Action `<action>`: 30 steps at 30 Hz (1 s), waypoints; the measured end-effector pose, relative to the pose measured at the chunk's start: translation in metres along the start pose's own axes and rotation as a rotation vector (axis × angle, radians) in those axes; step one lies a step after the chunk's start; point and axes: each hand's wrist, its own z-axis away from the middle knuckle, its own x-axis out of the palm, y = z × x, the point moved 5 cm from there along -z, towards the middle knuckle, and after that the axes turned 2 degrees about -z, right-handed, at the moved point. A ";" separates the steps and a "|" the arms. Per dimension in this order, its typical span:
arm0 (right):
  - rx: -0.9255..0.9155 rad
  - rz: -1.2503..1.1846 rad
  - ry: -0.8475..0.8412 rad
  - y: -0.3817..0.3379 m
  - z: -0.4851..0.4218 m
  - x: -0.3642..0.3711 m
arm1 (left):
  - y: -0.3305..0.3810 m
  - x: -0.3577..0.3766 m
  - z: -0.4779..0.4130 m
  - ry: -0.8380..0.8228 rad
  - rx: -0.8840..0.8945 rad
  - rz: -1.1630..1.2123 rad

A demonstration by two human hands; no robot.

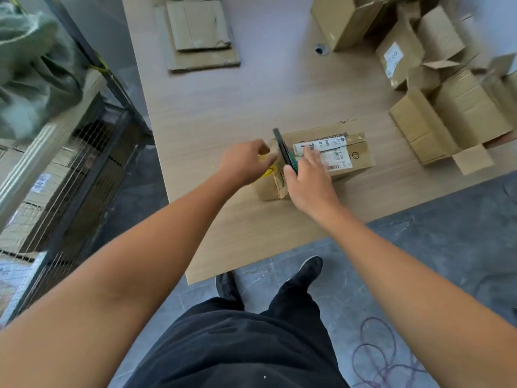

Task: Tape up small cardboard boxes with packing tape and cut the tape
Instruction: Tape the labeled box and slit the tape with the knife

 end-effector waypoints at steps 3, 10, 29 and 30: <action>-0.034 0.099 -0.056 0.005 -0.001 0.009 | -0.015 -0.002 0.020 -0.046 0.005 0.288; -0.005 0.278 -0.267 -0.005 0.000 0.006 | -0.027 -0.012 0.026 -0.154 -0.010 0.048; -0.132 -0.420 0.046 0.009 0.019 -0.048 | 0.004 -0.062 0.076 0.074 -0.024 0.194; -0.155 -0.415 0.105 0.017 0.018 -0.053 | 0.010 -0.062 0.074 0.094 -0.002 0.132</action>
